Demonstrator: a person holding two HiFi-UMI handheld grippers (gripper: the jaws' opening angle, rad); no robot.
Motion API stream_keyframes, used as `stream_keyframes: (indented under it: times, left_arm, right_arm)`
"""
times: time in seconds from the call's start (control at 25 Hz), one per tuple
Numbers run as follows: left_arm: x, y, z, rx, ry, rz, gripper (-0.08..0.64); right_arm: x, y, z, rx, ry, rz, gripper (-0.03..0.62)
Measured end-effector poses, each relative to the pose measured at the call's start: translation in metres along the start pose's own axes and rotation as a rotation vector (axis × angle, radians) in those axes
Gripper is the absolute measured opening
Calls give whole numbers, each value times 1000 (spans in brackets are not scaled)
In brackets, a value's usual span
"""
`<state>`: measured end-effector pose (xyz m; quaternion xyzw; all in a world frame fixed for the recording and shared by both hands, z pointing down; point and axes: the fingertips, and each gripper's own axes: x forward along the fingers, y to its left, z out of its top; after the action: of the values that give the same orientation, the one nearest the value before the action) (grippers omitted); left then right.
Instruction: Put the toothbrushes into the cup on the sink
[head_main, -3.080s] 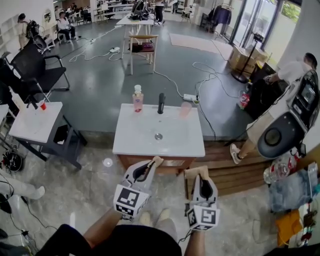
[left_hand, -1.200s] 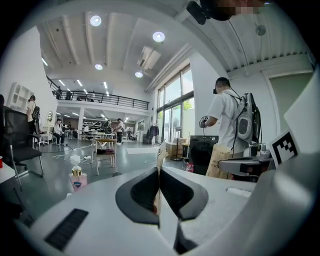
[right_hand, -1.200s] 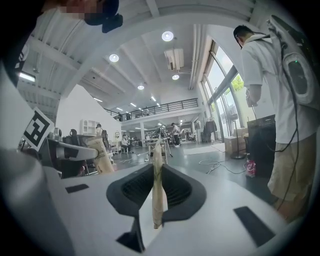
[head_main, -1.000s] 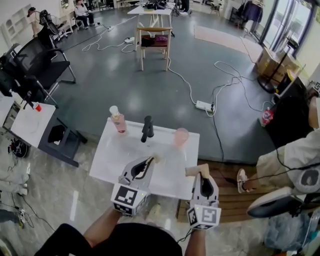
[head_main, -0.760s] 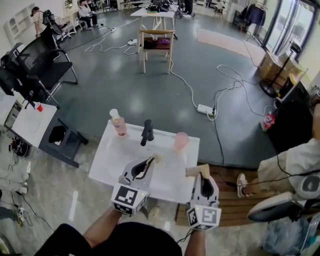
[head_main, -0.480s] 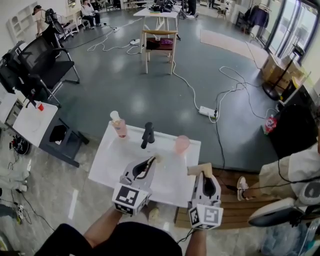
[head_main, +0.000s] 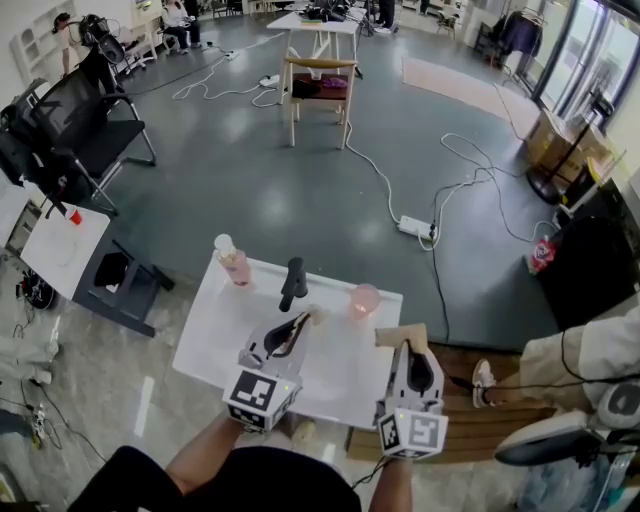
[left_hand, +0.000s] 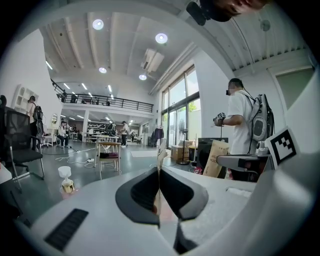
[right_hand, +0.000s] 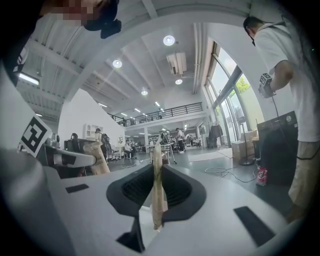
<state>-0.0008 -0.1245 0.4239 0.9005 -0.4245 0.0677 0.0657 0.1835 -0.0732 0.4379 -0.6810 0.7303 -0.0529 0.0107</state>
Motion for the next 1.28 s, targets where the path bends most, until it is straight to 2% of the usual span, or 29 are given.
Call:
stream_keyframes:
  times: [0.4,0.68,1.28]
  left_arm:
    - [29,22,-10,-2,39,-10,6]
    - [47,35,-21,-31,83,-17,6]
    - [82,63,-38,-52,119,-46,6]
  right_arm:
    - [44,-2,4,2,-20,1,51]
    - [79,-2,-1,-3,-16,12,52]
    - [138,-6,-55,5,80,-5,52]
